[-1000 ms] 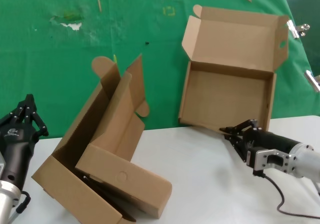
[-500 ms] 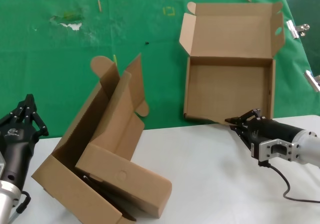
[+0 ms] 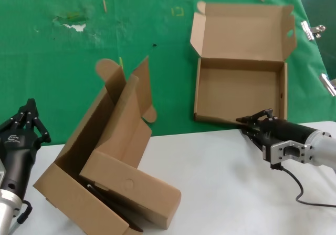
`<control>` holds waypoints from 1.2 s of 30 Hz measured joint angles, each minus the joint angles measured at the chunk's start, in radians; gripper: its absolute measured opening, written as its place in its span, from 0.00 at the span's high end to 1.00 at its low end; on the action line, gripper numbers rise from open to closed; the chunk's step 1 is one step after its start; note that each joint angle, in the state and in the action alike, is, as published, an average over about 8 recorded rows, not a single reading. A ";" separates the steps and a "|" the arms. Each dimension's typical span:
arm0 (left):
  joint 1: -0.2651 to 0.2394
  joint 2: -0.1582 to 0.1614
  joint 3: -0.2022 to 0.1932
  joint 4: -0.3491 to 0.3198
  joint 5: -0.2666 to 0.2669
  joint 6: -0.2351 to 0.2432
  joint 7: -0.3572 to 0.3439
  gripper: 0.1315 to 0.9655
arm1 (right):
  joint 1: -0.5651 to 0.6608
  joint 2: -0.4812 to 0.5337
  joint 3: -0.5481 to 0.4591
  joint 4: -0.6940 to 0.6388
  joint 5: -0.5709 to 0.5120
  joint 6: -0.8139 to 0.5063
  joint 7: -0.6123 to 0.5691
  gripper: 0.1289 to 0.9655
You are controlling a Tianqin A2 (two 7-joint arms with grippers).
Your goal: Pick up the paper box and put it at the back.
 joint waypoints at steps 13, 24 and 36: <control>0.000 0.000 0.000 0.000 0.000 0.000 0.000 0.99 | -0.059 0.061 0.023 0.131 -0.008 0.036 0.068 0.83; 0.000 0.000 0.000 0.000 0.000 0.000 0.000 0.99 | -0.223 0.198 0.052 0.411 -0.063 0.100 0.269 0.57; 0.000 0.000 0.000 0.000 0.000 0.000 0.000 0.99 | -0.581 0.334 0.327 0.785 0.000 0.233 0.527 0.25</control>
